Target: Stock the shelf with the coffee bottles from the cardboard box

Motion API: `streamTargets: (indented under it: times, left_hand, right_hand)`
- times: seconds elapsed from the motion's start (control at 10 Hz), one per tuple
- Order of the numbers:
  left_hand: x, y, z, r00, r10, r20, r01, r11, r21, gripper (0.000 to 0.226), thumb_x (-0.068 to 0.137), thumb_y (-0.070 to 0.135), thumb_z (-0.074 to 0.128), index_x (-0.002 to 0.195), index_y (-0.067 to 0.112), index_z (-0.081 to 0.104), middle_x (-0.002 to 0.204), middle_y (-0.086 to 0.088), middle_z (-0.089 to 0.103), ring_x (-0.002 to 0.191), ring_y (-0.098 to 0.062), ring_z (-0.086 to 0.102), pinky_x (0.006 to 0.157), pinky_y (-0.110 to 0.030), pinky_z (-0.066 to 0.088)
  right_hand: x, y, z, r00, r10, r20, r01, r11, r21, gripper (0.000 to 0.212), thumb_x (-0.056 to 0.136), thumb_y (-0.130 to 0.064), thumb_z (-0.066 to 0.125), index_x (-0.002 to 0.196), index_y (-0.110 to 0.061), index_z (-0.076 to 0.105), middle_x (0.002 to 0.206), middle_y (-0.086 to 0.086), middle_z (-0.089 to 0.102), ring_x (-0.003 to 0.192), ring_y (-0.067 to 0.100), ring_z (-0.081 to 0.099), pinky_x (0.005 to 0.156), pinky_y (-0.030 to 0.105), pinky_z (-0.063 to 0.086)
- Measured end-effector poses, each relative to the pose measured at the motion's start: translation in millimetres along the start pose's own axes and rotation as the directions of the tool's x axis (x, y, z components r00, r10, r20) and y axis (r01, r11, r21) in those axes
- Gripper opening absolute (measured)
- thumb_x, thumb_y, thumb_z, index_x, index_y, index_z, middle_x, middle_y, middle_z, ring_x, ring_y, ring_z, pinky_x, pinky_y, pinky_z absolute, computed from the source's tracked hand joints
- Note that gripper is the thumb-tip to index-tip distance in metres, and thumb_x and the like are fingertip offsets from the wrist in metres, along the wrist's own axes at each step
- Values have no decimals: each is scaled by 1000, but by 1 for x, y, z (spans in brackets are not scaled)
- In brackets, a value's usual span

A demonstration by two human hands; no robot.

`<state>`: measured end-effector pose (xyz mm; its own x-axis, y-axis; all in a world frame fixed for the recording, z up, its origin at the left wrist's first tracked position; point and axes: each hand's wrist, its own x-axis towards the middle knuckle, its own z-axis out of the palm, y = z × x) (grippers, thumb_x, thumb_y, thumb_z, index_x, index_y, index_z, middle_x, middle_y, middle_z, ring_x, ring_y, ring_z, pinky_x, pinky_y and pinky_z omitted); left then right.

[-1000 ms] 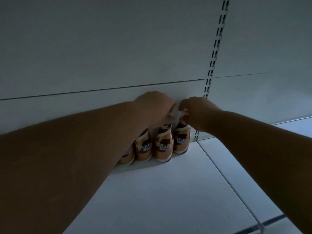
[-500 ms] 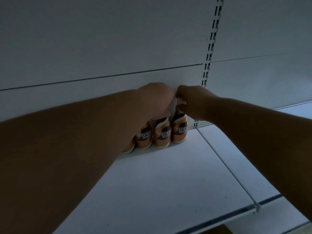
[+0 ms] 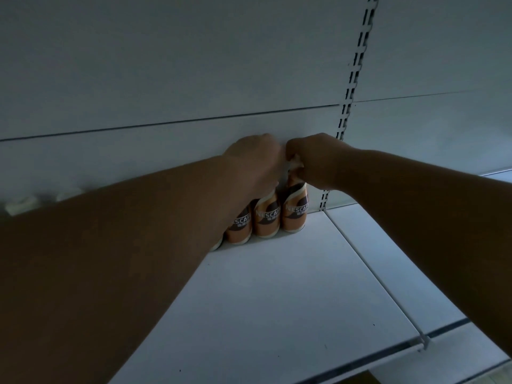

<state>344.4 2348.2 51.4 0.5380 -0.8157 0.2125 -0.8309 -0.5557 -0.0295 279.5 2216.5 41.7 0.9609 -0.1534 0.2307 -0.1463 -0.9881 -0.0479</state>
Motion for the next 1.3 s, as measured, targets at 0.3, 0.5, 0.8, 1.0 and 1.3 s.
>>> streamTargets:
  times: [0.3, 0.5, 0.8, 1.0, 1.3]
  left_hand:
    - [-4, -4, 6, 996, 61, -65, -59, 998, 24, 35, 86, 30, 68, 108, 5, 58, 111, -15, 50, 98, -34, 55, 69, -34, 35]
    - [-3, -5, 6, 997, 46, -68, -45, 999, 9, 38, 85, 28, 69, 110, 3, 56, 112, -16, 51, 99, -34, 55, 70, -34, 35]
    - [-6, -3, 8, 996, 33, -88, -30, 999, 32, 32, 88, 24, 65, 109, 2, 56, 107, -13, 47, 99, -33, 53, 69, -35, 34]
    - [-14, -4, 16, 981, 57, -183, -37, 993, 112, 28, 86, 25, 62, 105, 6, 55, 109, -13, 47, 92, -33, 54, 65, -36, 31]
    - [-98, -15, 9, 915, 182, -359, -137, 979, 148, 23, 80, 25, 58, 99, 12, 54, 100, -11, 52, 84, -28, 52, 69, -37, 35]
  right_hand:
    - [3, -3, 4, 998, 40, -45, -41, 999, -25, 27, 87, -24, 59, 113, -14, 58, 82, 0, 49, 77, 18, 47, 52, 25, 29]
    - [2, -5, 3, 996, 76, -46, -76, 997, -14, 29, 87, -25, 60, 113, -13, 58, 88, 3, 53, 79, 19, 48, 54, 24, 31]
    - [1, -10, 2, 992, 125, -31, -124, 992, 13, 31, 88, -28, 60, 114, -12, 56, 87, 3, 53, 79, 19, 49, 65, 30, 36]
    - [-11, -13, 6, 983, 177, -51, -170, 978, 116, 50, 87, -31, 63, 127, -10, 42, 105, 13, 62, 85, 23, 54, 68, 32, 41]
    - [-87, -56, 4, 928, 306, -213, -274, 947, 169, 45, 83, -23, 63, 123, -14, 43, 114, 14, 57, 100, 31, 59, 79, 36, 50]
